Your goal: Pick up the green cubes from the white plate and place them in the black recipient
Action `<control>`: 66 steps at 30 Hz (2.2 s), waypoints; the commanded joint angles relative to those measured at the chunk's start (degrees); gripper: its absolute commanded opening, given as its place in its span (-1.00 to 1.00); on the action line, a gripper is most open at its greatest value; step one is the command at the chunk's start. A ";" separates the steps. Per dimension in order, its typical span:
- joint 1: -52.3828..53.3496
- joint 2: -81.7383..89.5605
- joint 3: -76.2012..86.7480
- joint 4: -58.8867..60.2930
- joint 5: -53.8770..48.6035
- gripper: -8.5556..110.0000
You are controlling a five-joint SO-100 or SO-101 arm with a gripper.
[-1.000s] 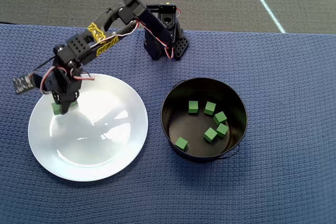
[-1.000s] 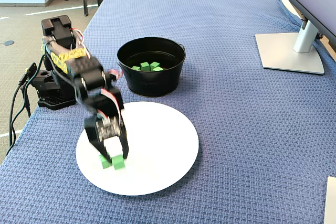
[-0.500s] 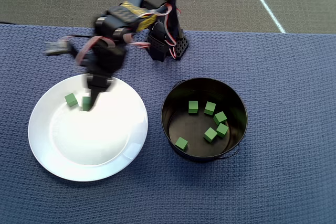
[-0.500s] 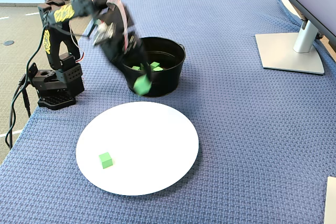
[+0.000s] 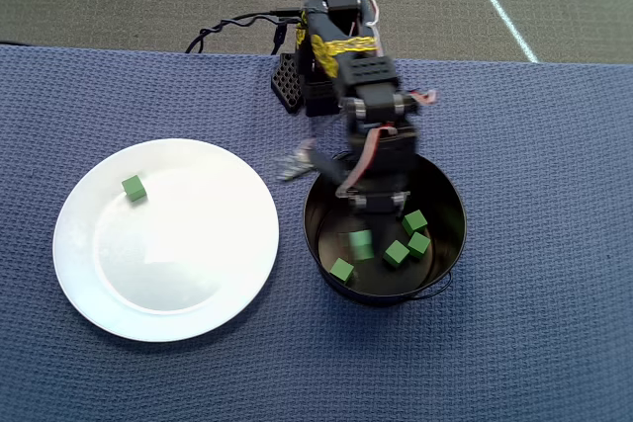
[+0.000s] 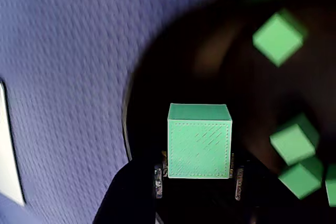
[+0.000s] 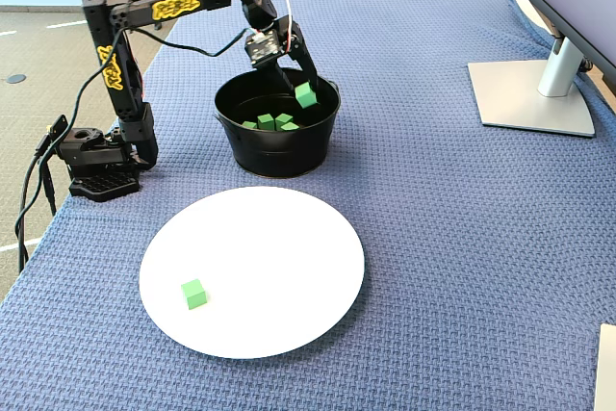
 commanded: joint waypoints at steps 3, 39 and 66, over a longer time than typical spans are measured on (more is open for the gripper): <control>-4.66 0.09 -0.26 -0.53 -3.96 -0.80; 61.26 8.53 25.40 -25.31 -78.13 -0.48; 73.12 -5.54 28.65 -40.25 -89.12 -0.47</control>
